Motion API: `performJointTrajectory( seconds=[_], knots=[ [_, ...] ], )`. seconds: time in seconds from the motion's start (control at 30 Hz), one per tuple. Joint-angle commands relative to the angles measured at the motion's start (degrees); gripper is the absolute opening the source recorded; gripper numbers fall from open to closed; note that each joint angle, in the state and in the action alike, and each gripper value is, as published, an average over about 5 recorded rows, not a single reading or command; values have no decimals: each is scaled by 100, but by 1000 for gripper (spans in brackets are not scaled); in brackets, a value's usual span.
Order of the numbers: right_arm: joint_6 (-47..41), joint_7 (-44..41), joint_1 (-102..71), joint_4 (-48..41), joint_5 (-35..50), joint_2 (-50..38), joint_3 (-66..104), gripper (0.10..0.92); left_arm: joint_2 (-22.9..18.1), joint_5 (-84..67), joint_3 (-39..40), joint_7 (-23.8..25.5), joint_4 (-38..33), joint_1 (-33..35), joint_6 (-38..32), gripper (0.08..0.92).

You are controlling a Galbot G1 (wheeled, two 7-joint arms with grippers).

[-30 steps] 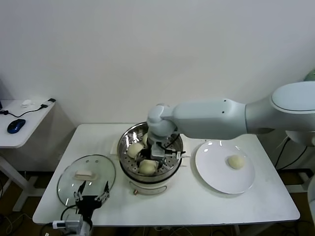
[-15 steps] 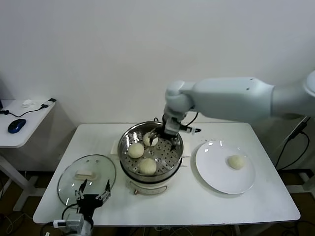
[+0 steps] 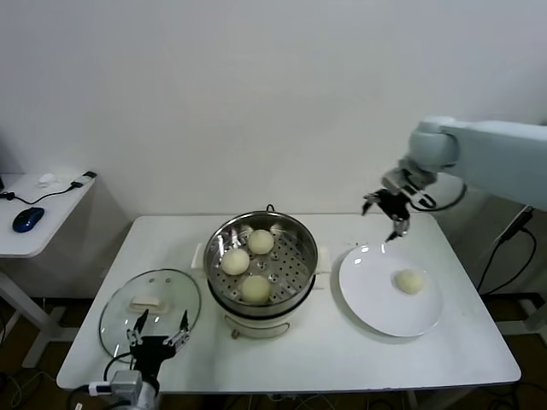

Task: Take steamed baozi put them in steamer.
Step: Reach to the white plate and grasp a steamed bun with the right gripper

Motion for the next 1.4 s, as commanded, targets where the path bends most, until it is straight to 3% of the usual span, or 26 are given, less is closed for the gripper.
performJointTrajectory(
  seconds=[0.03, 0.33, 0.8, 1.1, 1.4],
  knots=[
    [-774, -139, -1792, -767, -630, -1219, 1098, 823, 2, 0, 3, 1, 3, -1, 4, 823],
    [-663, -96, -3497, -1858, -1320, -578, 2703, 823, -86, 82, -11, 0, 5, 125, -5, 823],
    [-646, -1, -4098, -2790, -1594, 335, 3410, 823, -123, 118, -45, -6, 53, 173, -36, 823],
    [-621, 4, -4096, -2954, -1717, 428, 3473, 823, -127, 117, -33, -12, 76, 163, -57, 823],
    [-676, -74, -3771, -2566, -1433, 306, 3269, 717, -125, 124, -21, -19, 77, 168, -56, 823]
  ],
)
